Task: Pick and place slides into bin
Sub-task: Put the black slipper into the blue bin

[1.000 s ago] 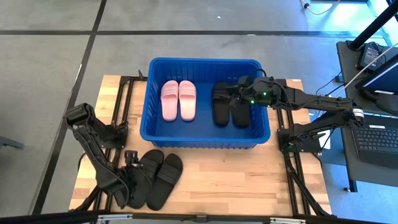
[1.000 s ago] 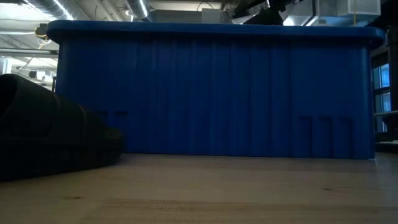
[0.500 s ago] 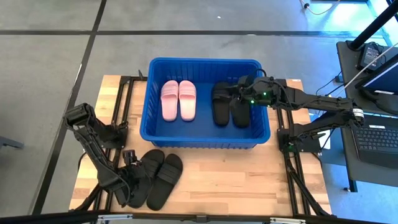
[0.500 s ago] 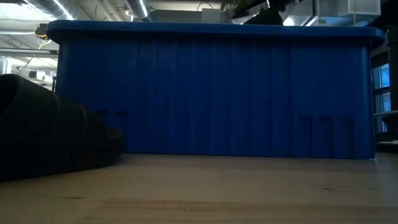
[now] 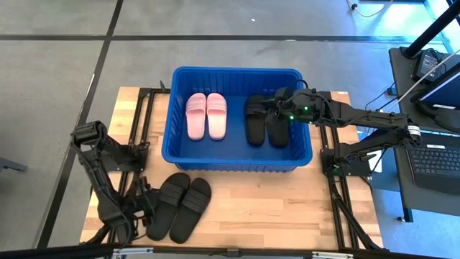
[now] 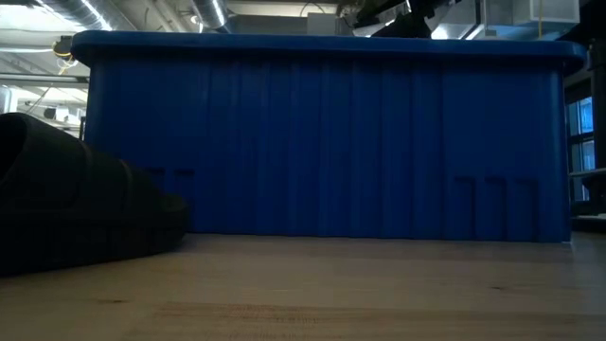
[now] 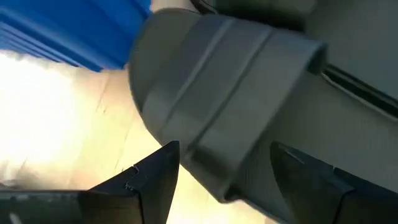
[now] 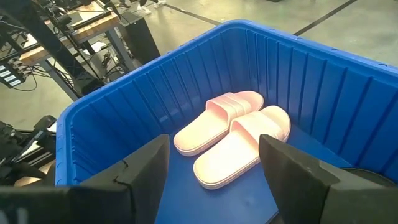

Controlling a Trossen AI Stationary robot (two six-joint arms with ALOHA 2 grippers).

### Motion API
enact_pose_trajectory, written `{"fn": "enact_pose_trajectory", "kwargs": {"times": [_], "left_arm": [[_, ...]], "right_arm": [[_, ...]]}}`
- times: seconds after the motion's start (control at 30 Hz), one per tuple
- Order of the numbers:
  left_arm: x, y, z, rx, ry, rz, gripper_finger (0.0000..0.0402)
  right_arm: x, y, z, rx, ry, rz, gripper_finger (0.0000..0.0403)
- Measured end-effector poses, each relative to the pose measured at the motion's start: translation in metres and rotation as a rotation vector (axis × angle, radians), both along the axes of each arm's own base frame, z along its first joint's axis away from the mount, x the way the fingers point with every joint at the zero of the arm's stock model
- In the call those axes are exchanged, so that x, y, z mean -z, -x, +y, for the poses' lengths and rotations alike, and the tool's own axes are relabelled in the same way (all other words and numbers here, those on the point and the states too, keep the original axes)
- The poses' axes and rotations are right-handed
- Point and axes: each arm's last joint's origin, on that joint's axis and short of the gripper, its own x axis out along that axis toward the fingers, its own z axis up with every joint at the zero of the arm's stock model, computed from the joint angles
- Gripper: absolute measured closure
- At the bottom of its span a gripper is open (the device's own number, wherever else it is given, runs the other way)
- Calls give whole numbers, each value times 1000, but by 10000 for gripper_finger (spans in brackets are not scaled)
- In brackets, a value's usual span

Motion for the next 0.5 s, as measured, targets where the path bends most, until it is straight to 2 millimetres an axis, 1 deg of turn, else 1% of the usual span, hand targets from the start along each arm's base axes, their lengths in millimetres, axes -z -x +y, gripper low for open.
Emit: {"fn": "enact_pose_trajectory", "kwargs": {"times": [0.07,0.2,0.5], "left_arm": [[5,6,3,-42,8,-46,157],[14,16,9,-88,8,-66,157],[22,17,17,-87,-32,-77,164]], "right_arm": [[0,0,0,0,0,0,155],[0,0,0,0,1,0,155],[0,0,0,0,0,0,155]]}}
